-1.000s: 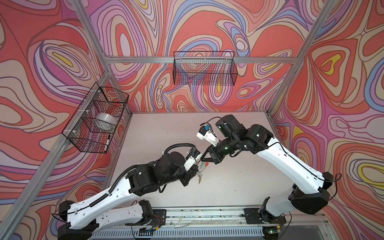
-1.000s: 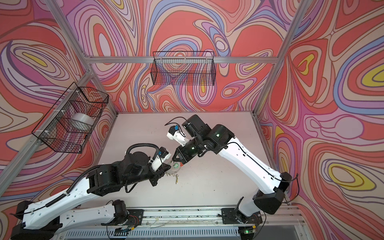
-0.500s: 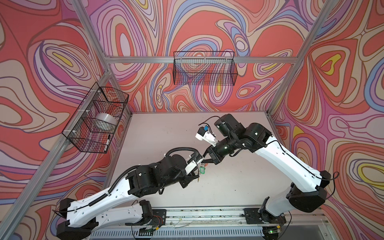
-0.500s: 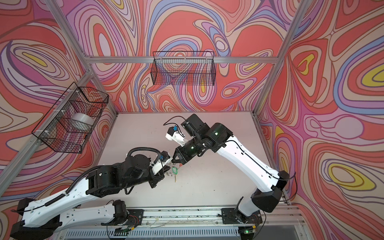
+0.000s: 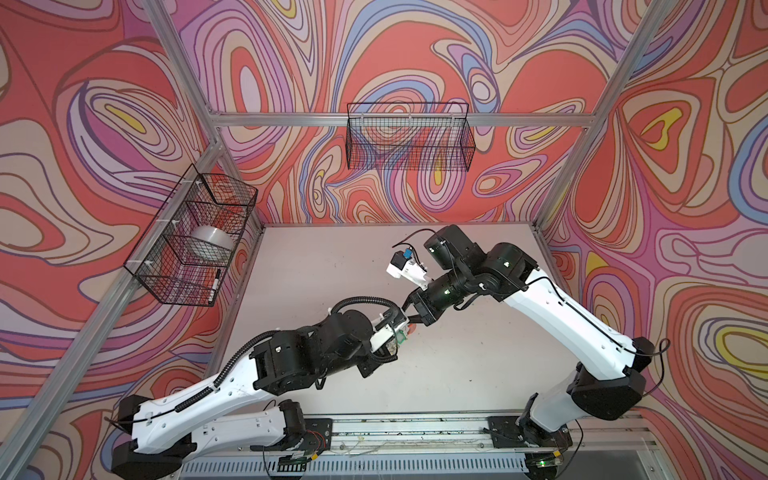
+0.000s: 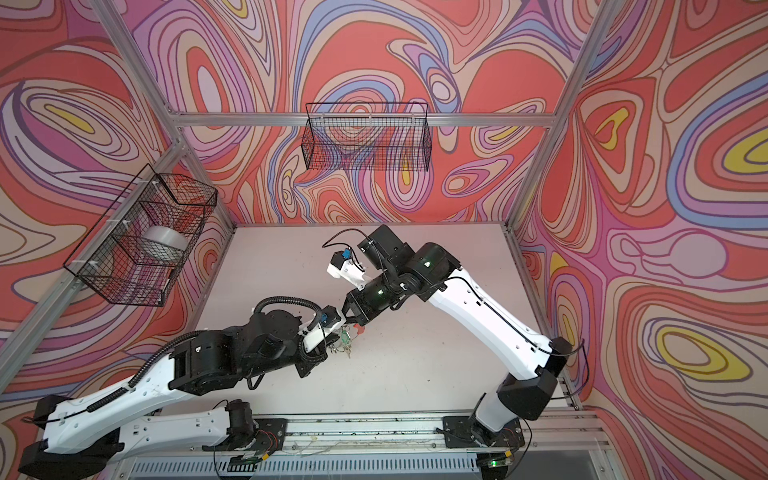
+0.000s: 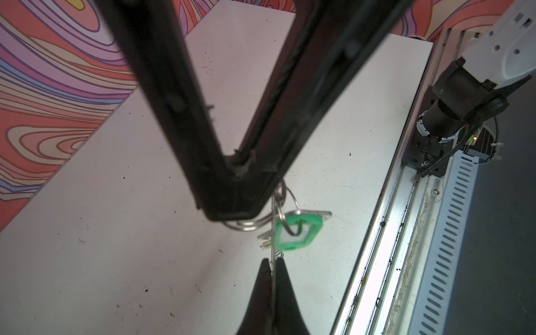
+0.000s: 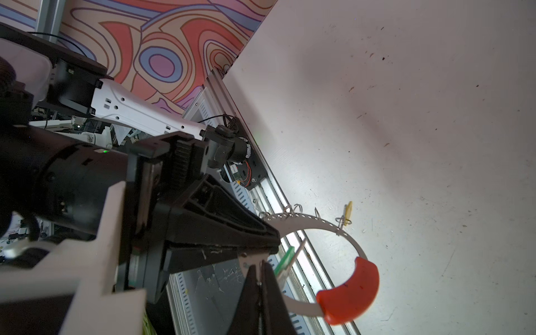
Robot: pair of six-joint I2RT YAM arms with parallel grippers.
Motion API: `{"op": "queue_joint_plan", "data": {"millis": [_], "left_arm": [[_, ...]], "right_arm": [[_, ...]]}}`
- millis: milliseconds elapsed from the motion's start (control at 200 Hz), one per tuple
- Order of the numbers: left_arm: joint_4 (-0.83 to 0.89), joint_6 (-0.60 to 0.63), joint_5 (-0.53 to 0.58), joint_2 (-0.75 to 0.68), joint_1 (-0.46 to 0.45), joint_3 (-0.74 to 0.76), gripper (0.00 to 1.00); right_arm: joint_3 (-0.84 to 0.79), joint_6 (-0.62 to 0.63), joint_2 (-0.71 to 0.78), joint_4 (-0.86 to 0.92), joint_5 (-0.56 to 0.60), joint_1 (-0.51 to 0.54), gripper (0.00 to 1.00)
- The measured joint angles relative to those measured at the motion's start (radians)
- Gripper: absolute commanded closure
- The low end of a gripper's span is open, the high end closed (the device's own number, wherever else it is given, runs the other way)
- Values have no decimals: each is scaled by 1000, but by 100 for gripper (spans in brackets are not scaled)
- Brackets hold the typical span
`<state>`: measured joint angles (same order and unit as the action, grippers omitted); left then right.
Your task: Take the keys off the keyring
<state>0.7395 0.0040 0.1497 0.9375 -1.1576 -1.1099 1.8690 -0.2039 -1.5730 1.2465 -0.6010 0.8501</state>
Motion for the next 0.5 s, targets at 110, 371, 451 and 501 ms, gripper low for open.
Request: {"op": "queue_joint_plan", "data": {"millis": [110,371,451,501], "left_arm": [[8,0,0,0,-1,-13,91],[-19,-32,-2,5,-2,-35,59],[-27,-43,-1,3,-2,-35,56],[-29,-53,0,-3,-2,-35,55]], "right_arm": [[7,0,-2,-4,-2,0,100],[-124,-3,68,-148,41,0,100],[-200,-6,116,-217,60,0,100],[-246,-7,150,-264,74,0,100]]}}
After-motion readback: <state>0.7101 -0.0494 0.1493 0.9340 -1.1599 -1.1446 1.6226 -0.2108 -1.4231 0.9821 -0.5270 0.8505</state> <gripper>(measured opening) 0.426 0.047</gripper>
